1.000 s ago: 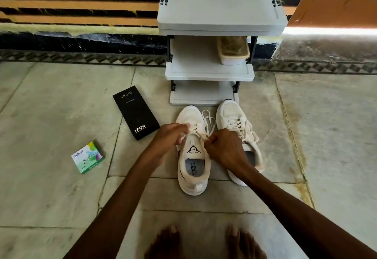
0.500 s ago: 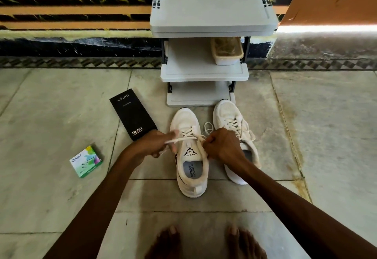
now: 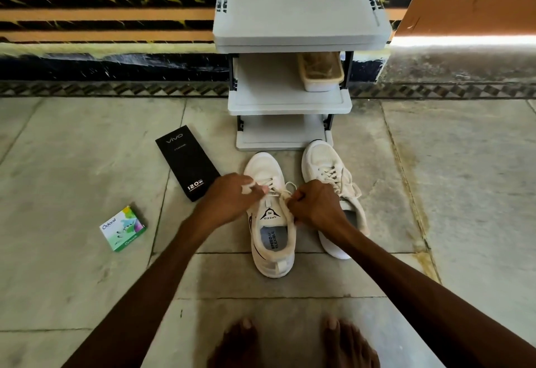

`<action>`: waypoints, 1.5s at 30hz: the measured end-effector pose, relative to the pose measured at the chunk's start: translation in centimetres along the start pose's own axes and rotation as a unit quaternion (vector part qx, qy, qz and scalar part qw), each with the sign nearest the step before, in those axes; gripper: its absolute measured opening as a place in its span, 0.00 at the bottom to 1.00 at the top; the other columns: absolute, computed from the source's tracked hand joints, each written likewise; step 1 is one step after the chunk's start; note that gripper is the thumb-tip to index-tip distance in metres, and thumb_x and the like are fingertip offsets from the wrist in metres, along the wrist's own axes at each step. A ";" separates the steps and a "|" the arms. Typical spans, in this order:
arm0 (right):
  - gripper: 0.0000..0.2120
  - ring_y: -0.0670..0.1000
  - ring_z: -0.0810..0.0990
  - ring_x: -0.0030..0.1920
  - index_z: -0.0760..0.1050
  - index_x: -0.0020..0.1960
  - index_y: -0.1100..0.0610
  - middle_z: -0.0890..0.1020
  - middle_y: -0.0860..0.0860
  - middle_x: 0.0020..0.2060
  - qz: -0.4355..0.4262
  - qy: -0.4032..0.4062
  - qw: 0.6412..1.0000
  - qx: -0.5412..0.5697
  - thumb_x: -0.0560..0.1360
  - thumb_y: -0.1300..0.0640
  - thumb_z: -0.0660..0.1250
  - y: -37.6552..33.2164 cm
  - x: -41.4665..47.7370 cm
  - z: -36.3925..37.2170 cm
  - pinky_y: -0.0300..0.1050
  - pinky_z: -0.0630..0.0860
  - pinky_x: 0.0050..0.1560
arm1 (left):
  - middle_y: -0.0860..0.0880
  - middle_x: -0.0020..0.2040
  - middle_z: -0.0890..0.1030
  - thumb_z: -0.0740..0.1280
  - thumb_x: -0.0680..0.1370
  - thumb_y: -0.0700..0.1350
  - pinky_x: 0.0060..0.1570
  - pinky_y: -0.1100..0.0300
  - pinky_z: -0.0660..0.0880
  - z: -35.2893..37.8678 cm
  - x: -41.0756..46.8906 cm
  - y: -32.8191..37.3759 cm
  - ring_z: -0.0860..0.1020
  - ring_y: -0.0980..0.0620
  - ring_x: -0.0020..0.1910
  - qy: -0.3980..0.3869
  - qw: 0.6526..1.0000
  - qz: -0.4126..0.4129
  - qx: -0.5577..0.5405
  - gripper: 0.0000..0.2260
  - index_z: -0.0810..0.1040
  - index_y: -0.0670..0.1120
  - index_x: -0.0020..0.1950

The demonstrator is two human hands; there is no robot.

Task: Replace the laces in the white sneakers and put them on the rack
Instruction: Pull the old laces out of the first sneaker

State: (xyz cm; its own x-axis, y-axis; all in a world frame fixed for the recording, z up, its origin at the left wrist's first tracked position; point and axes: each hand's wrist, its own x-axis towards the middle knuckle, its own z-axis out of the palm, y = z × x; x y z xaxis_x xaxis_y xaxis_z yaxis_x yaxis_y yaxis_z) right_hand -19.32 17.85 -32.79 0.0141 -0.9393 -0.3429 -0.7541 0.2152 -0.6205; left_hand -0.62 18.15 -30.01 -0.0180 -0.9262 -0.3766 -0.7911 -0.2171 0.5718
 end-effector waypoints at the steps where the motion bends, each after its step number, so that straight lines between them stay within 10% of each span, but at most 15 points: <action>1: 0.09 0.55 0.83 0.39 0.82 0.38 0.60 0.84 0.56 0.33 0.000 0.003 1.000 -0.004 0.71 0.54 0.70 -0.1 0.0 0.1 0.48 0.80 0.43 | 0.47 0.63 0.79 0.67 0.76 0.61 0.57 0.57 0.69 0.5 0.1 0.4 0.76 0.48 0.61 0.001 0.996 0.026 0.090 0.22 0.80 0.48 0.63; 4: 0.09 0.55 0.83 0.39 0.82 0.37 0.60 0.84 0.56 0.32 0.001 0.014 1.000 -0.012 0.71 0.54 0.70 -0.4 -0.2 0.2 0.46 0.79 0.42 | 0.48 0.61 0.81 0.69 0.77 0.56 0.62 0.54 0.63 0.4 0.9 1.7 0.75 0.47 0.62 0.041 0.974 0.057 0.215 0.17 0.81 0.49 0.61; 7: 0.10 0.54 0.82 0.36 0.81 0.36 0.61 0.83 0.56 0.30 0.000 0.019 1.000 -0.012 0.71 0.55 0.69 -0.3 -0.5 0.1 0.49 0.80 0.43 | 0.47 0.52 0.84 0.71 0.76 0.47 0.55 0.58 0.75 -0.8 2.0 2.5 0.80 0.50 0.51 0.056 0.995 0.049 -0.069 0.07 0.84 0.47 0.52; 10: 0.11 0.54 0.82 0.35 0.81 0.36 0.61 0.83 0.56 0.30 -0.001 0.019 1.000 -0.007 0.72 0.54 0.68 -0.2 -0.5 0.1 0.51 0.80 0.43 | 0.53 0.42 0.80 0.64 0.80 0.40 0.40 0.65 0.73 -2.3 2.1 2.8 0.76 0.57 0.41 0.072 0.875 -0.049 -0.476 0.07 0.80 0.48 0.46; 13: 0.11 0.55 0.82 0.36 0.82 0.37 0.61 0.83 0.56 0.30 0.000 0.015 1.000 0.000 0.71 0.54 0.69 -0.1 -0.5 0.1 0.52 0.81 0.44 | 0.54 0.41 0.77 0.62 0.82 0.44 0.44 0.59 0.71 -3.1 2.6 1.5 0.75 0.56 0.42 0.090 0.765 -0.149 -0.620 0.08 0.76 0.52 0.44; 16: 0.07 0.54 0.83 0.40 0.81 0.41 0.59 0.84 0.55 0.34 -0.016 0.012 1.000 -0.016 0.71 0.55 0.69 -0.4 -0.5 -0.1 0.49 0.80 0.46 | 0.49 0.52 0.78 0.63 0.81 0.48 0.47 0.57 0.70 -2.9 2.1 0.5 0.76 0.51 0.50 0.050 0.907 -0.161 -0.385 0.06 0.77 0.50 0.55; 19: 0.10 0.53 0.83 0.45 0.77 0.53 0.54 0.84 0.51 0.43 -0.068 -0.021 0.997 -0.021 0.72 0.56 0.70 -0.8 -0.4 -0.5 0.46 0.78 0.47 | 0.44 0.72 0.68 0.65 0.78 0.60 0.57 0.56 0.69 -1.6 0.5 0.5 0.71 0.44 0.67 0.007 0.988 -0.123 -0.099 0.30 0.64 0.47 0.76; 29: 0.21 0.57 0.82 0.46 0.68 0.66 0.54 0.82 0.56 0.47 -0.161 0.027 0.969 -0.186 0.77 0.49 0.67 -2.0 -0.4 1.0 0.48 0.75 0.45 | 0.45 0.74 0.60 0.66 0.75 0.62 0.67 0.48 0.67 4.2 -0.9 0.7 0.64 0.43 0.70 0.128 0.951 -0.047 0.276 0.32 0.62 0.50 0.74; 34: 0.20 0.56 0.81 0.40 0.67 0.65 0.53 0.82 0.55 0.43 -0.130 0.044 0.982 -0.130 0.75 0.55 0.68 -1.0 -0.4 1.1 0.50 0.78 0.41 | 0.48 0.65 0.74 0.62 0.78 0.57 0.62 0.51 0.66 5.2 -1.0 -0.5 0.69 0.46 0.64 0.190 0.937 -0.020 0.294 0.17 0.76 0.52 0.64; 38: 0.22 0.57 0.81 0.38 0.69 0.59 0.53 0.82 0.54 0.42 -0.031 0.019 0.999 0.009 0.69 0.55 0.74 -0.6 0.7 -0.1 0.51 0.79 0.39 | 0.49 0.50 0.83 0.64 0.79 0.52 0.45 0.58 0.71 3.9 -0.4 -1.6 0.79 0.48 0.51 0.107 0.989 -0.094 0.028 0.10 0.82 0.51 0.55; 45: 0.31 0.58 0.79 0.51 0.68 0.67 0.45 0.69 0.53 0.62 -0.185 -0.059 0.956 -0.220 0.68 0.61 0.74 -2.4 0.7 -0.5 0.47 0.72 0.41 | 0.50 0.50 0.78 0.73 0.74 0.50 0.47 0.53 0.78 3.7 -0.5 -0.8 0.78 0.49 0.49 0.158 0.984 -0.080 0.007 0.19 0.69 0.52 0.61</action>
State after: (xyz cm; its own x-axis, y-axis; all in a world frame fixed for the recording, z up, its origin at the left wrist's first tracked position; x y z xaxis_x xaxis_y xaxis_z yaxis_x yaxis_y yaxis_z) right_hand -17.83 16.58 -31.22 0.3866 -0.8876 -0.2504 -0.8862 -0.2824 -0.3673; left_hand -2.26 19.96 -32.96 0.2961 -0.9307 -0.2147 -0.7764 -0.3654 0.5135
